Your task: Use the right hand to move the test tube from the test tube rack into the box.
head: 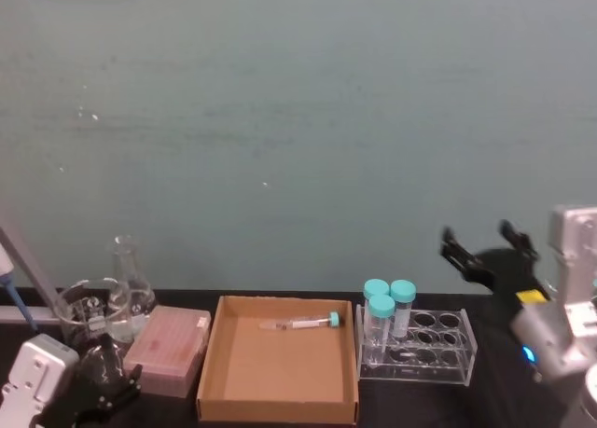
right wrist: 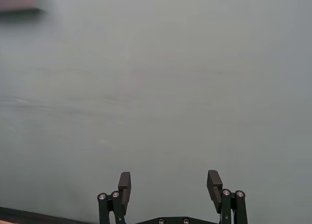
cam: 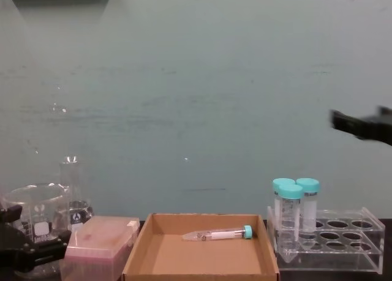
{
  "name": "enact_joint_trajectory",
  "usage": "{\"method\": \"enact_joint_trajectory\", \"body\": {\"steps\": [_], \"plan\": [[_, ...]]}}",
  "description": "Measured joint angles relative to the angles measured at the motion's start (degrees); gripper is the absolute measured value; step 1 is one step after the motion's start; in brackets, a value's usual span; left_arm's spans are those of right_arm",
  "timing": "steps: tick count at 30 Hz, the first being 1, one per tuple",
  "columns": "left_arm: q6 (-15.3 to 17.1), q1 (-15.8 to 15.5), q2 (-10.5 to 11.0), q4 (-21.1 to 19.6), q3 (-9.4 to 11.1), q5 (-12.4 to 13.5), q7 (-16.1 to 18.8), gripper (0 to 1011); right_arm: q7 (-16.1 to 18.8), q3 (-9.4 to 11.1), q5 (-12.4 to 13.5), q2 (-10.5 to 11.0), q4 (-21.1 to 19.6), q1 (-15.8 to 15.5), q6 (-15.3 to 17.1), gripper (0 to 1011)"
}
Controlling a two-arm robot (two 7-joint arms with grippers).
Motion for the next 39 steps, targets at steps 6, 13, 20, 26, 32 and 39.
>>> {"method": "enact_joint_trajectory", "body": {"steps": [6, 13, 20, 26, 32, 39], "plan": [[0.00, 0.00, 0.00, 0.01, 0.00, 0.00, 0.00, 1000, -4.29, 3.21, -1.61, 1.08, -2.10, -5.20, 0.15, 1000], [0.00, 0.00, 0.00, 0.00, 0.00, 0.00, 0.00, 1000, -5.00, 4.86, -1.96, 0.79, -3.86, -7.73, 1.53, 1000], [0.00, 0.00, 0.00, 0.00, 0.00, 0.00, 0.00, 1000, -4.86, 4.84, -1.90, 0.75, -3.95, -7.77, 1.69, 1000], [0.00, 0.00, 0.00, 0.00, 0.00, 0.00, 0.00, 1000, -4.79, 4.73, -1.88, 0.77, -3.83, -7.69, 1.56, 1000], [0.00, 0.00, 0.00, 0.00, 0.00, 0.00, 0.00, 1000, -4.75, 4.66, -1.87, 0.77, -3.76, -7.62, 1.47, 1000], [0.00, 0.00, 0.00, 0.00, 0.00, 0.00, 0.00, 1000, -4.72, 4.63, -1.88, 0.77, -3.72, -7.59, 1.42, 1000]]}}
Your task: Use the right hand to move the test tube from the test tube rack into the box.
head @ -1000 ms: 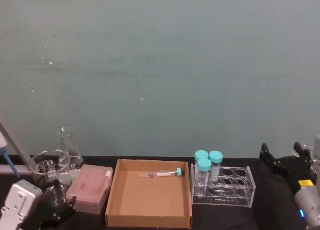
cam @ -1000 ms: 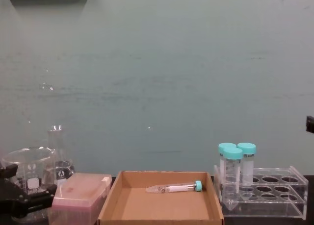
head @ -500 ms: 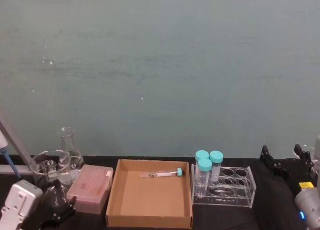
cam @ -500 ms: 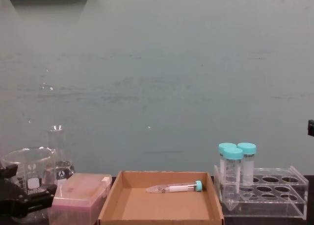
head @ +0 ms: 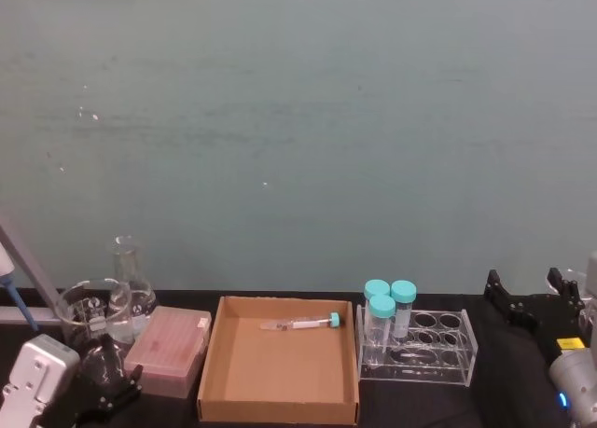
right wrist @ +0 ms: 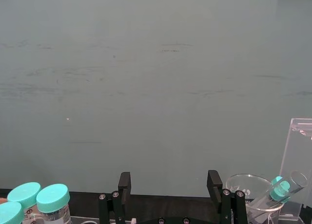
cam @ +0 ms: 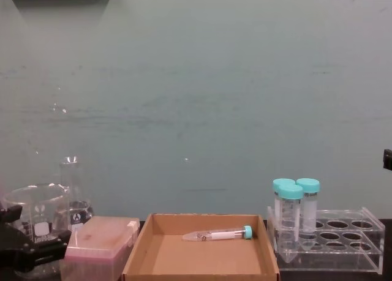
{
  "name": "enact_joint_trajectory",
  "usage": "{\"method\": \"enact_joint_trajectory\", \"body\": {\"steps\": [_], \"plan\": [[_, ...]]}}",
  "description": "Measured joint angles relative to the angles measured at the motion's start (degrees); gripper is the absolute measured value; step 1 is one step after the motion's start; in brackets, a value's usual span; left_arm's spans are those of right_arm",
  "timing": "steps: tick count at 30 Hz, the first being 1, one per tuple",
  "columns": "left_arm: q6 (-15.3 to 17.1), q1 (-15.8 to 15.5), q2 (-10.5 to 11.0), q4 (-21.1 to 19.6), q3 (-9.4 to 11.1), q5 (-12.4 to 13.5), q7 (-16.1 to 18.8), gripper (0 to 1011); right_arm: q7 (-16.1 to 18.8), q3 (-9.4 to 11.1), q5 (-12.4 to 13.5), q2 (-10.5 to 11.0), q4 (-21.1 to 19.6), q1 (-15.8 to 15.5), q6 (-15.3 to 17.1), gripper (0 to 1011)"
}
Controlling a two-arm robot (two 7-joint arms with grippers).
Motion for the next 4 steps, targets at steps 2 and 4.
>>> {"method": "enact_joint_trajectory", "body": {"steps": [2, 4], "plan": [[0.00, 0.00, 0.00, 0.00, 0.00, 0.00, 0.00, 1000, 0.01, -0.01, 0.00, 0.00, 0.01, 0.01, -0.01, 1000], [0.00, 0.00, 0.00, 0.00, 0.00, 0.00, 0.00, 1000, 0.01, -0.02, 0.00, 0.00, 0.03, 0.02, -0.02, 1000]]}}
